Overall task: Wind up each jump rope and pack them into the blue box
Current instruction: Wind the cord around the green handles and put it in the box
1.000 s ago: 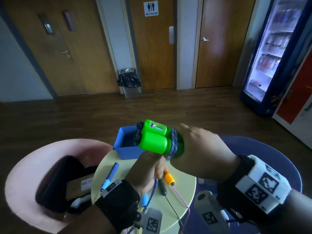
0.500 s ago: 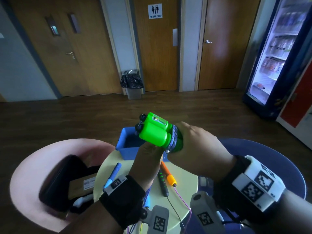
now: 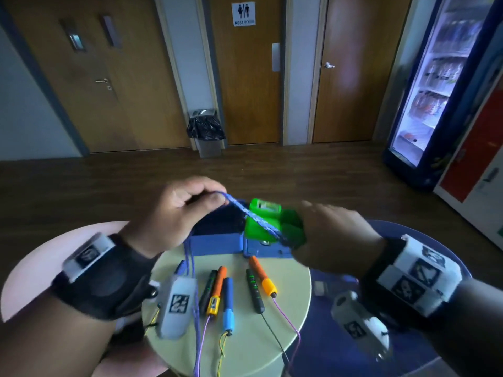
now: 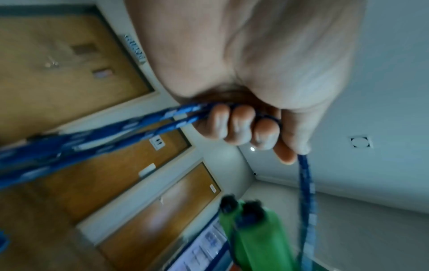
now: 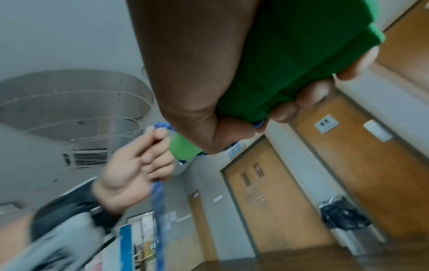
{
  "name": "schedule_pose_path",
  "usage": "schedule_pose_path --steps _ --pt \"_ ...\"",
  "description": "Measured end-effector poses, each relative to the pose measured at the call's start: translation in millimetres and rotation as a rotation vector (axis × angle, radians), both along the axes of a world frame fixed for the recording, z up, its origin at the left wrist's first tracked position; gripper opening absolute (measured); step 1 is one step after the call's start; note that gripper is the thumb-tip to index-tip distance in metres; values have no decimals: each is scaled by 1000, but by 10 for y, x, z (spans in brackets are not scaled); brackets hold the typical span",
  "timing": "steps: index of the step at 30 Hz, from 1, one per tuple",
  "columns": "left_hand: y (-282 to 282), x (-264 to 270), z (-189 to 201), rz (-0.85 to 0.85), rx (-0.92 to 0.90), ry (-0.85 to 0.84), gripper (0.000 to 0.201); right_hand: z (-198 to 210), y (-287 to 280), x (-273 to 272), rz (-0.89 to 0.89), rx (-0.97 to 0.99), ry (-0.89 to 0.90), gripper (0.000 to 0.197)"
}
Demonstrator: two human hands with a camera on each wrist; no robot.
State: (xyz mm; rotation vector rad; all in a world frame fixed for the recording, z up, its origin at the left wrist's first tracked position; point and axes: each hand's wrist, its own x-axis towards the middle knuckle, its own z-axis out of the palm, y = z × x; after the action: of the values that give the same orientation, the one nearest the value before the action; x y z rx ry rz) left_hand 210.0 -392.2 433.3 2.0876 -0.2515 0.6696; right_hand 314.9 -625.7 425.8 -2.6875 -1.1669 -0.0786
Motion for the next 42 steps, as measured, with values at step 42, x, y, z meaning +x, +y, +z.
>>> schedule_pose_path --steps 42 --pt "-704 161 -408 105 -905 442 31 381 420 151 78 146 -187 44"
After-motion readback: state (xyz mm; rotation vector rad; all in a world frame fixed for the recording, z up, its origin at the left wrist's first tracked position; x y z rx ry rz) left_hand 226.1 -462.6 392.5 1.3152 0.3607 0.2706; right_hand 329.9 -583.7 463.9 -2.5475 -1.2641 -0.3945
